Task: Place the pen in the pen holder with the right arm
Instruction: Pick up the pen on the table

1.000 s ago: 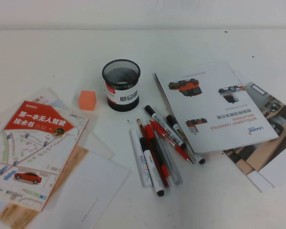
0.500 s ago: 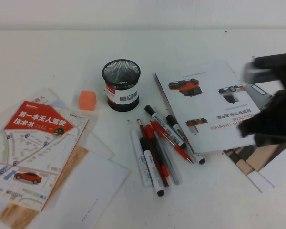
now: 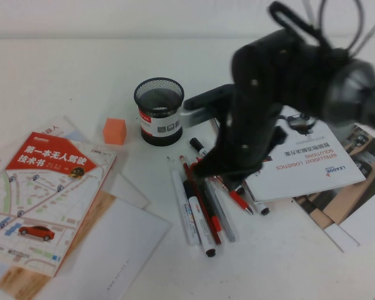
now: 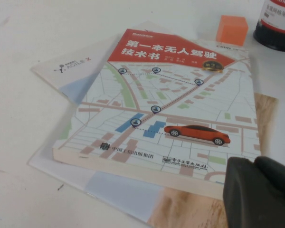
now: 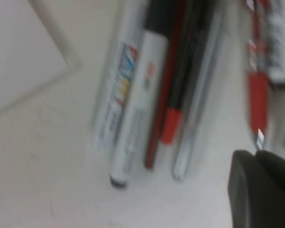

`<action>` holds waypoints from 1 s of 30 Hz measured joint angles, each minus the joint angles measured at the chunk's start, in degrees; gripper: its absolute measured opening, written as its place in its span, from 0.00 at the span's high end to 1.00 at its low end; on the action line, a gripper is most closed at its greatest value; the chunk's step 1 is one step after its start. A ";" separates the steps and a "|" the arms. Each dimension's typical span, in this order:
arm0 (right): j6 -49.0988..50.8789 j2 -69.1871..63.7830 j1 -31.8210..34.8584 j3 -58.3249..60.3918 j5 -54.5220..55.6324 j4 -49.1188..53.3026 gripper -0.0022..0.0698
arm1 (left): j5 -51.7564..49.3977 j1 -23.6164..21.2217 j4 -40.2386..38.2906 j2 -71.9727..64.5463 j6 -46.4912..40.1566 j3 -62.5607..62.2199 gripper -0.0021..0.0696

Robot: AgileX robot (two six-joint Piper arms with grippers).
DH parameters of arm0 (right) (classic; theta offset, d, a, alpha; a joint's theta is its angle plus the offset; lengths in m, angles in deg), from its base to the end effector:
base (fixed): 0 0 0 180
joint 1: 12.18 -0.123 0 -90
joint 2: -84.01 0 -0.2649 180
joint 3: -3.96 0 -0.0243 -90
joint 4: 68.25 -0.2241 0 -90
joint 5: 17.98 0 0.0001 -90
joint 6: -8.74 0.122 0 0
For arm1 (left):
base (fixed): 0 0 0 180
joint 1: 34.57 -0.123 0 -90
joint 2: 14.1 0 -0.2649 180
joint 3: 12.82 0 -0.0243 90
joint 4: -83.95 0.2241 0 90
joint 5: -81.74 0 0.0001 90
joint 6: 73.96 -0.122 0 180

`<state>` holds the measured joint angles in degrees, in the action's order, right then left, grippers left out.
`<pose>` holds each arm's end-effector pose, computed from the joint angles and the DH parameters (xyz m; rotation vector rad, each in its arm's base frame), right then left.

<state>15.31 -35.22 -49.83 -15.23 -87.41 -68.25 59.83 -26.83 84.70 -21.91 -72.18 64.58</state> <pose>0.2981 0.2300 0.2191 -0.7956 2.8610 0.1030 0.0748 -0.0096 0.1659 0.1052 1.8678 -0.1017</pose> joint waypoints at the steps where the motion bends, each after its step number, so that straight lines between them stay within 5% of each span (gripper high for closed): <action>1: -0.59 -1.45 -0.29 -1.80 0.00 -0.47 0.97 | 0.00 0.00 0.00 0.00 0.00 0.00 0.97; 10: -0.59 -12.84 -4.09 -12.71 -0.58 -3.68 0.59 | 0.00 0.00 0.00 0.00 0.00 0.00 0.97; 30: 3.71 -21.38 -4.99 -22.06 -1.09 -3.60 0.56 | 0.00 0.00 0.00 0.00 0.00 0.00 0.97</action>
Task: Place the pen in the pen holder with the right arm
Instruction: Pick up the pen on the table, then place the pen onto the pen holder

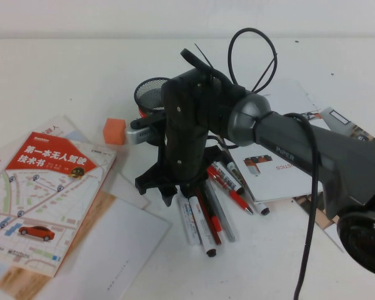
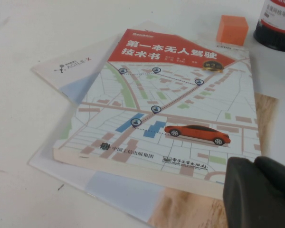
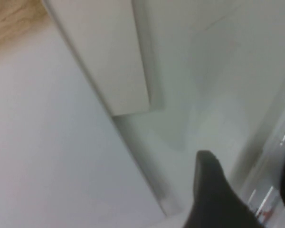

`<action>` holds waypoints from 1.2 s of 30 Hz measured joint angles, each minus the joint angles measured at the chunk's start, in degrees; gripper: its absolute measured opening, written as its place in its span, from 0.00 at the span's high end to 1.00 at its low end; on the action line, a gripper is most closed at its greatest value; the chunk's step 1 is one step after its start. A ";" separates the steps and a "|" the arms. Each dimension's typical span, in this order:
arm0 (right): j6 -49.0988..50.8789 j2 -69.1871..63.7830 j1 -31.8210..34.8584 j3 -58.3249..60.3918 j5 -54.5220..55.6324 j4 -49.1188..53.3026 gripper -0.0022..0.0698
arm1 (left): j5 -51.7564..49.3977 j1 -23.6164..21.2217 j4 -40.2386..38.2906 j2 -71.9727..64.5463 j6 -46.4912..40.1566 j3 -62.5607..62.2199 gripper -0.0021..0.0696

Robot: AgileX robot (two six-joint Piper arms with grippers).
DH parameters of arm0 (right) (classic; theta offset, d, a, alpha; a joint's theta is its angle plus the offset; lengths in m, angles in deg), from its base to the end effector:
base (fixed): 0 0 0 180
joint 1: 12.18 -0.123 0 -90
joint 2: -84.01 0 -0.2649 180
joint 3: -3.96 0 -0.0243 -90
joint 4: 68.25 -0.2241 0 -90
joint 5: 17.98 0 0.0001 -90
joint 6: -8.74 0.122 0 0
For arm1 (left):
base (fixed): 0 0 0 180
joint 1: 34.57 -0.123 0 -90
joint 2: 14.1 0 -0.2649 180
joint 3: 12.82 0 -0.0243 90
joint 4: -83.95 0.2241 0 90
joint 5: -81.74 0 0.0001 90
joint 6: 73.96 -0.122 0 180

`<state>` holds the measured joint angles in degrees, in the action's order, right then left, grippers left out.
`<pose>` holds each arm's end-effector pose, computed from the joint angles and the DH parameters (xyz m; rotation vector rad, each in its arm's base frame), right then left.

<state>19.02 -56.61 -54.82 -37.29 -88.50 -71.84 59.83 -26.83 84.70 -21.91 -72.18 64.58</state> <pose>0.3270 0.3109 0.1587 -0.8145 2.8917 0.2003 0.0748 -0.0096 0.1659 0.1052 1.8678 -0.1017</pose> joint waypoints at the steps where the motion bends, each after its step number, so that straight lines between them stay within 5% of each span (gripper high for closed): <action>1: 0.11 0.02 0.00 0.00 0.00 0.28 0.56 | 0.00 0.00 0.00 0.00 0.00 0.00 0.97; 15: 4.66 -1.27 0.00 0.00 0.23 4.18 0.56 | 0.00 0.00 0.00 0.00 0.00 0.00 0.97; 21: 4.66 -1.03 0.00 0.10 0.23 4.88 0.81 | 0.00 0.00 0.00 0.00 0.00 0.00 0.97; 36: -1.63 12.51 -0.96 1.30 17.34 -1.83 0.80 | 0.00 0.00 0.00 0.00 0.00 0.00 0.97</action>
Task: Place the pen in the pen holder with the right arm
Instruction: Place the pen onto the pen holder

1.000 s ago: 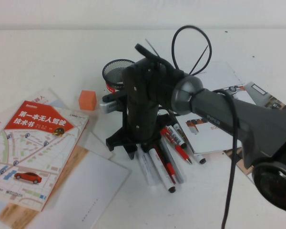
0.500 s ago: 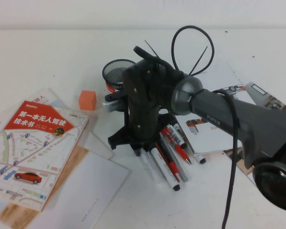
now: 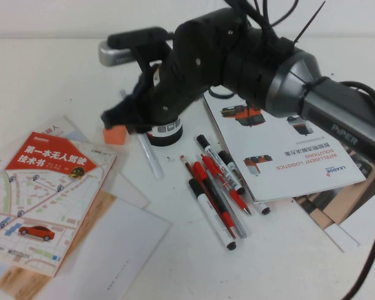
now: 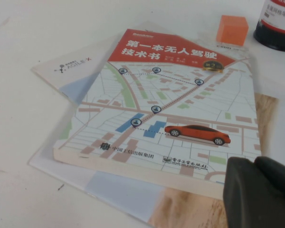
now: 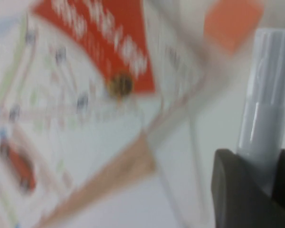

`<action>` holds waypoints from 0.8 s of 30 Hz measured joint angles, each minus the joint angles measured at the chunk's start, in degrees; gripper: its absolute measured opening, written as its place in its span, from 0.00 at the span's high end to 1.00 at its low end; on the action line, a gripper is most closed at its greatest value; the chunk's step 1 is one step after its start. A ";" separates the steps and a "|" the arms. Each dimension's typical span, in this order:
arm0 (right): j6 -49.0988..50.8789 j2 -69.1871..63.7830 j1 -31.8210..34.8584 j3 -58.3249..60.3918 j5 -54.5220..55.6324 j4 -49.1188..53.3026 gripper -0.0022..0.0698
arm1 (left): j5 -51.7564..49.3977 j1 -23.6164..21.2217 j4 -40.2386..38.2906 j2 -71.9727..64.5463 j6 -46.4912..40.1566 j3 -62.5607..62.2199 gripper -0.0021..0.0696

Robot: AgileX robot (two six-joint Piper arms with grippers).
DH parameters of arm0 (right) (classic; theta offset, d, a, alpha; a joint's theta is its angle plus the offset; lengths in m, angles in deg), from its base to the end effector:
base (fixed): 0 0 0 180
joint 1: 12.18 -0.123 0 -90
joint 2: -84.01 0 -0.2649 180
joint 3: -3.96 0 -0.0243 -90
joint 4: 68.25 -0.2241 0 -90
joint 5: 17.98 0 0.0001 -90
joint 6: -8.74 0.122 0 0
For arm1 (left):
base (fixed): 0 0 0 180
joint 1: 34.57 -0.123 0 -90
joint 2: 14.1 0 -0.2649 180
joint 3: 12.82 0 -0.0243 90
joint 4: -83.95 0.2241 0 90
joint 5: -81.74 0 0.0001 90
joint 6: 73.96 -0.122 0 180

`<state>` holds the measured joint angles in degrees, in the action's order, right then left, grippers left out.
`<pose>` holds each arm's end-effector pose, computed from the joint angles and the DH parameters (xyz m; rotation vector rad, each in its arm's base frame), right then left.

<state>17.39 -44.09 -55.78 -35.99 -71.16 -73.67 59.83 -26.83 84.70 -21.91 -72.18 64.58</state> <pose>0.3288 0.3258 0.2681 -0.7236 2.4256 0.4998 0.0748 -0.0096 0.1659 0.1052 1.8678 -0.1017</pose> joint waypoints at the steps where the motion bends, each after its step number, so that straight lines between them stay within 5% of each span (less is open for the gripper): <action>1: 0.21 0.36 -0.29 0.54 2.68 1.36 0.80 | 0.00 0.00 0.00 0.00 0.00 0.00 0.97; 9: 12.81 1.76 -2.37 6.71 27.43 16.95 0.80 | 0.00 0.00 0.00 0.00 0.00 0.00 0.97; 17: 28.88 1.76 2.58 14.77 59.13 38.87 0.80 | 0.00 0.00 0.00 0.00 0.00 0.00 0.97; 24: 29.31 -2.21 7.26 15.34 64.41 40.50 0.80 | 0.00 0.00 0.03 0.00 0.00 0.00 0.97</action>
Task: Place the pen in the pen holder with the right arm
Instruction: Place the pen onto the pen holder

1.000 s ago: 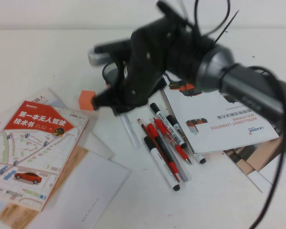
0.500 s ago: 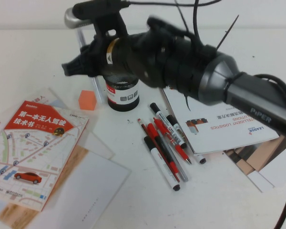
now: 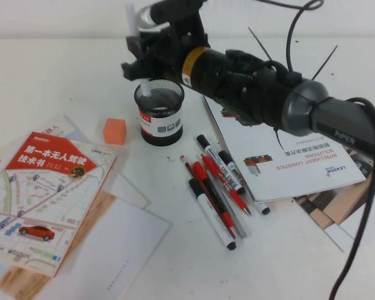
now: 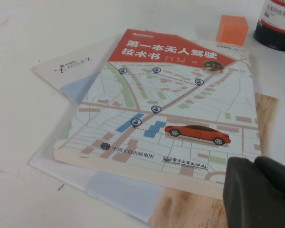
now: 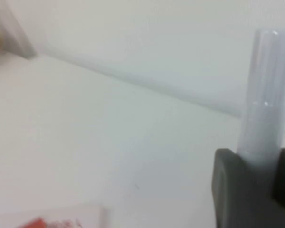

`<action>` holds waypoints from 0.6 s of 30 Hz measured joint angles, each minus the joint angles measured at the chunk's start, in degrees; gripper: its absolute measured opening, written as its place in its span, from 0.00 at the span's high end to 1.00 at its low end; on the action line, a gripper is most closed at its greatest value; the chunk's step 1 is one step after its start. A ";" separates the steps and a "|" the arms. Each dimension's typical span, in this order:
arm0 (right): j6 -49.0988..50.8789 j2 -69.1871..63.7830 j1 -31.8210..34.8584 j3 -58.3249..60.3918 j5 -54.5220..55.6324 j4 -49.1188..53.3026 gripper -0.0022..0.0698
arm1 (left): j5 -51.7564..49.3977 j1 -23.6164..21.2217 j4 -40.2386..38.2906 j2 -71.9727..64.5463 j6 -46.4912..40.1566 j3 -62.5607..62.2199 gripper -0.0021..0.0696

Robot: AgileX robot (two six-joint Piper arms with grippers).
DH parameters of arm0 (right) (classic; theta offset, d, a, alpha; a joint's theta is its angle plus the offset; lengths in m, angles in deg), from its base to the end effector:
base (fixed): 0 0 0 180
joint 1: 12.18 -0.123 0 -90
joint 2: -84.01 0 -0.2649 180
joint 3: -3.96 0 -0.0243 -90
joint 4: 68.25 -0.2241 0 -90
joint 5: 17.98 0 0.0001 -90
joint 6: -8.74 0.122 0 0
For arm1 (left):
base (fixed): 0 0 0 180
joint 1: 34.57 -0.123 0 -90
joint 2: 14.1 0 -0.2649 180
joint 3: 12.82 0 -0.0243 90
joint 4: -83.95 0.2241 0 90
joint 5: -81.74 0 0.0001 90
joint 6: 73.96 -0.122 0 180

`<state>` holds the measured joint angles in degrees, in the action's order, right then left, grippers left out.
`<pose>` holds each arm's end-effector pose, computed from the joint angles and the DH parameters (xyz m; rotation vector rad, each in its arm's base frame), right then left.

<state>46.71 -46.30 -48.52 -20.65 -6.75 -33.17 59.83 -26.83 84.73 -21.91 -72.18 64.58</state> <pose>0.4061 0.3156 0.2740 -0.5697 1.6236 0.6124 0.0748 -0.0095 0.1659 0.1056 1.8678 -0.1012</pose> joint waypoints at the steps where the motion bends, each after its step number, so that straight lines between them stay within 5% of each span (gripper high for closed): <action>1: 0.00 -0.74 0.42 0.12 0.29 -0.14 0.80 | 0.00 0.00 0.00 0.00 0.00 0.00 0.97; 12: -5.47 -6.14 3.29 0.12 8.41 -3.60 0.79 | 0.00 0.00 0.00 0.00 0.00 0.00 0.97; 18: -5.76 -6.29 3.29 0.12 10.17 -4.87 0.39 | 0.00 0.00 0.00 0.00 0.00 0.00 0.97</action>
<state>40.95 -52.60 -45.22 -20.53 3.42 -38.04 59.83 -26.83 84.73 -21.91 -72.18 64.58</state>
